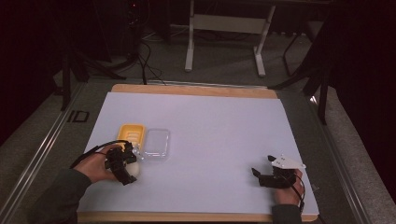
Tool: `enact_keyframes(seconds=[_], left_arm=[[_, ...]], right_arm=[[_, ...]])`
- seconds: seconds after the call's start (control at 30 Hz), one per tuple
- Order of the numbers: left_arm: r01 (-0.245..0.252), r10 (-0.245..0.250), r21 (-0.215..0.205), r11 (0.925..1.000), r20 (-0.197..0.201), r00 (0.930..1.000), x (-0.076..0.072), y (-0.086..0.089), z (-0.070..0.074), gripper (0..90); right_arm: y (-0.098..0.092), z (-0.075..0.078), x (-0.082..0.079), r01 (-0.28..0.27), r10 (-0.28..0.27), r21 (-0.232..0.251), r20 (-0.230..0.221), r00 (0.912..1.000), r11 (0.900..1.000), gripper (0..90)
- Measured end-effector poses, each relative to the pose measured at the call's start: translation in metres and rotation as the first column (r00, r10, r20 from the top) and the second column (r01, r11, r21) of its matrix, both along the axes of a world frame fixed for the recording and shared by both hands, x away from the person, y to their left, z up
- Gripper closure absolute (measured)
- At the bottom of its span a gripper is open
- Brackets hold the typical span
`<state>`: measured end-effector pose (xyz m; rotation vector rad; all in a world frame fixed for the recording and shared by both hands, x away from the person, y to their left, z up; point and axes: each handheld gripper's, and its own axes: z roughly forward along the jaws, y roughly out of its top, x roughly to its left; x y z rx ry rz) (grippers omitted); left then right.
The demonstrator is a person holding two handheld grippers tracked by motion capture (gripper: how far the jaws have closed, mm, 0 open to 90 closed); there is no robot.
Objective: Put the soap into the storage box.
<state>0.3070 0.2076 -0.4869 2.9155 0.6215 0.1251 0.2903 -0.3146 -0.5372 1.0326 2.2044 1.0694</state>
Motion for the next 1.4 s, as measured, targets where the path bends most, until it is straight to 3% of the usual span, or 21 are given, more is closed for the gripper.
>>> enact_keyframes(seconds=[0.5,1.4], left_arm=[[0.027,-0.028,0.009,0.9996,0.015,0.9995,-0.001,-0.004,0.012,23.8],[0.028,-0.028,0.007,0.9996,0.03,0.9992,0.005,0.002,0.038,23.9]], right_arm=[[0.0,0.0,0.0,0.001,-0.001,0.0,0.0,1.0,1.0,15.0],[0.0,0.0,0.0,-0.002,0.002,-0.003,0.002,1.0,1.0,15.0]])
